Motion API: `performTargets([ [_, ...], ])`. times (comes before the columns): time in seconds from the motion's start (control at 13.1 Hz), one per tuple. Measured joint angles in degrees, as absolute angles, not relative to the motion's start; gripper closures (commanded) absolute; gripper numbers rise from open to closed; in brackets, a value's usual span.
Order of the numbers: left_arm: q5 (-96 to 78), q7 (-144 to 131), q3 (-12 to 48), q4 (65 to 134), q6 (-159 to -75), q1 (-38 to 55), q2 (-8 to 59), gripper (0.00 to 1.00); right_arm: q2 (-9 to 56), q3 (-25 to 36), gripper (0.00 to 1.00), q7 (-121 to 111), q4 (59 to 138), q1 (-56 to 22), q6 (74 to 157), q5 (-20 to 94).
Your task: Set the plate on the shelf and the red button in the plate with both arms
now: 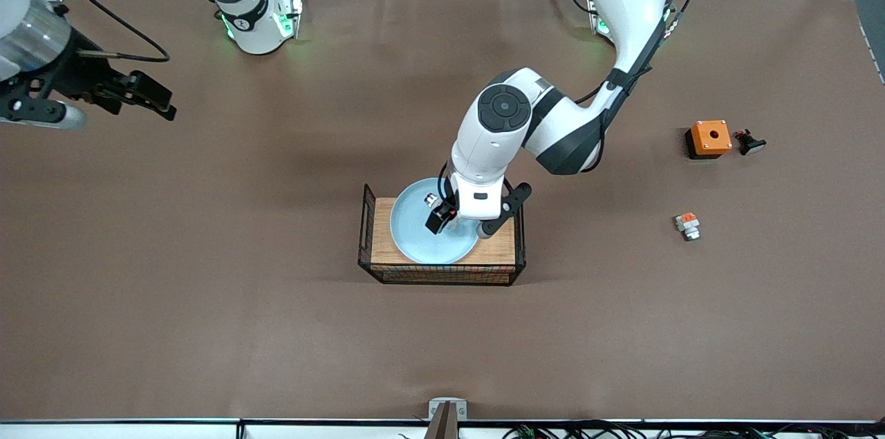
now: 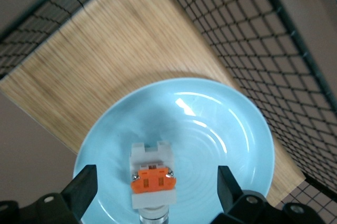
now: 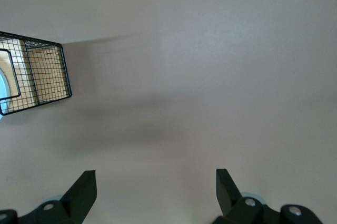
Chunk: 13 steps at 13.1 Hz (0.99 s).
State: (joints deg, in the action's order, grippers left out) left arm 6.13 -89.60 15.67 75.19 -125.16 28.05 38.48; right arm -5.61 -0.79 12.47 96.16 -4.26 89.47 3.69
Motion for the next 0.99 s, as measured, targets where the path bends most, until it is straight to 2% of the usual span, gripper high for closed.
performTargets([
  [0.46,6.5,-70.8,15.1,74.1,-109.4,18.7,29.0,0.0,-10.0,-2.4,0.0,5.0,100.0,0.5,91.1,3.7],
  [0.99,6.6,-39.2,14.9,74.2,-95.2,3.2,21.1,0.0,-10.7,-4.2,0.0,2.0,99.7,3.7,91.4,3.6],
])
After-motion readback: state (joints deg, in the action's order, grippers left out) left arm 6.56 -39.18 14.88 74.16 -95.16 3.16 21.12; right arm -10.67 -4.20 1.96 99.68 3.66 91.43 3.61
